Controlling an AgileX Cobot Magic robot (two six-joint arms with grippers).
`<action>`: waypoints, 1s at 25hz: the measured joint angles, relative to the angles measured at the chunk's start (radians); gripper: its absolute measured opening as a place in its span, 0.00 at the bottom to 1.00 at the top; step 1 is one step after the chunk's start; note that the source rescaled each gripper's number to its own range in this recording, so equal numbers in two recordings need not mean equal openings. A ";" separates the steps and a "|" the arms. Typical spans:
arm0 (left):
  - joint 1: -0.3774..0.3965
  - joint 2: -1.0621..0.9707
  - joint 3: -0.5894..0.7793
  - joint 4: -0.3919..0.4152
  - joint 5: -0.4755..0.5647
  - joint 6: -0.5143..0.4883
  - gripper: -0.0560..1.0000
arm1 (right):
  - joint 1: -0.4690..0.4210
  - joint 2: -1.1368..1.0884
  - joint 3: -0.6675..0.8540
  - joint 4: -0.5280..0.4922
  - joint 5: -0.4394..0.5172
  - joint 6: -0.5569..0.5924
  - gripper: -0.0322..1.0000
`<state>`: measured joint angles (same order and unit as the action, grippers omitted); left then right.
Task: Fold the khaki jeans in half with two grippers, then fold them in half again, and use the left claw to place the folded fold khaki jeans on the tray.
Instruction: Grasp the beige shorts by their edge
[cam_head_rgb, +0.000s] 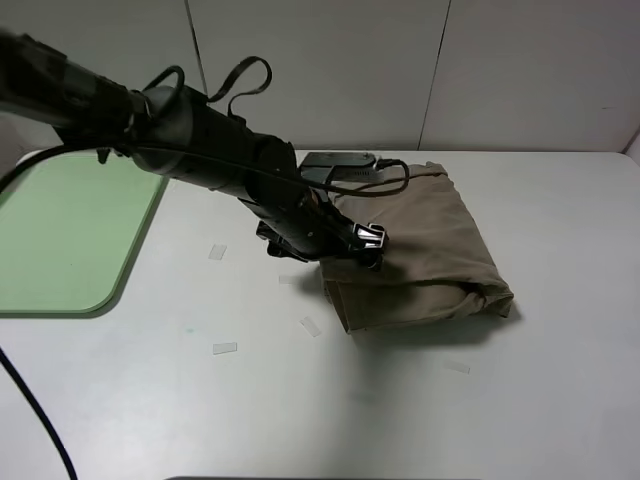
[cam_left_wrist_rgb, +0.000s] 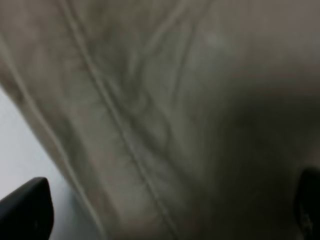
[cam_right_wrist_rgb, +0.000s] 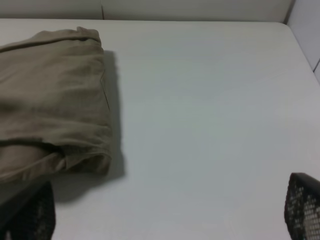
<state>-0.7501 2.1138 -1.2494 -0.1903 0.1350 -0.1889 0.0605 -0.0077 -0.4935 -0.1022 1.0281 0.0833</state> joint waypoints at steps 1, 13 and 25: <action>-0.001 0.011 0.000 -0.001 -0.012 0.000 0.96 | 0.000 0.000 0.000 0.000 0.000 0.000 0.99; -0.005 0.082 -0.004 -0.002 -0.206 0.001 0.93 | 0.000 0.000 0.000 0.004 0.000 0.000 0.99; -0.005 0.082 -0.004 -0.008 -0.226 -0.001 0.14 | 0.000 0.000 0.000 0.006 0.000 0.000 0.99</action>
<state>-0.7555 2.1957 -1.2531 -0.1988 -0.0910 -0.1904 0.0605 -0.0077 -0.4935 -0.0960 1.0281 0.0833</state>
